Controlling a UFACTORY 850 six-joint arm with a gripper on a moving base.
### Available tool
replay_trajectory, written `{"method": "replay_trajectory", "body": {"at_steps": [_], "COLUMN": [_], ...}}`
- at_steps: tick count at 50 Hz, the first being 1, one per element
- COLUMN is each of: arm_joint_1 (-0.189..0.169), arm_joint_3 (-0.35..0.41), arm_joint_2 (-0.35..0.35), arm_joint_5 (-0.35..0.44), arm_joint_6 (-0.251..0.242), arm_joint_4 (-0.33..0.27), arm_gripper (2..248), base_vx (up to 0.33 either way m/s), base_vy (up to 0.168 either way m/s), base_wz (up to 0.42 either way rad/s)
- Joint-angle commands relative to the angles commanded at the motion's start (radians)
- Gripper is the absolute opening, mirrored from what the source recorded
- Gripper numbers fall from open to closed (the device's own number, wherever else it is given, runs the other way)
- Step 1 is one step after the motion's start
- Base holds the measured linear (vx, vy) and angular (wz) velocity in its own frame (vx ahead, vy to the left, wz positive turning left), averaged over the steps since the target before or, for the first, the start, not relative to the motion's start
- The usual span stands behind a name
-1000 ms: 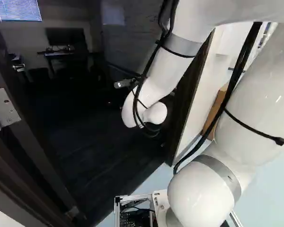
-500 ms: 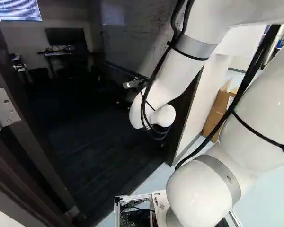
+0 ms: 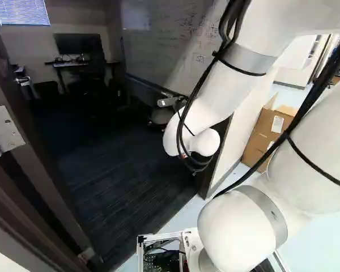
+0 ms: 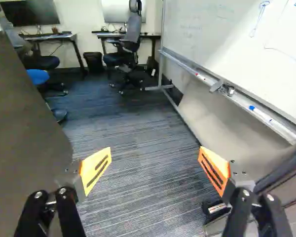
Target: Open the door and move inside
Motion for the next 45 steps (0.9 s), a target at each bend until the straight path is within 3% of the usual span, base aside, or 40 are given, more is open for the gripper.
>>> {"method": "replay_trajectory", "body": {"at_steps": [31, 39, 45], "arm_joint_1": [-0.009, -0.009, -0.009], "arm_joint_3": [0.003, 0.003, 0.003], "arm_joint_2": [0.003, 0.003, 0.003], "arm_joint_5": [0.0, 0.0, 0.0], "arm_joint_6": [0.0, 0.0, 0.0], "arm_joint_4": [0.0, 0.0, 0.0], "arm_gripper": [247, 247, 247], "base_vx": [0.0, 0.072, 0.134], "base_vy": [0.0, 0.116, -0.018], "base_wz": [0.001, 0.025, -0.014]}}
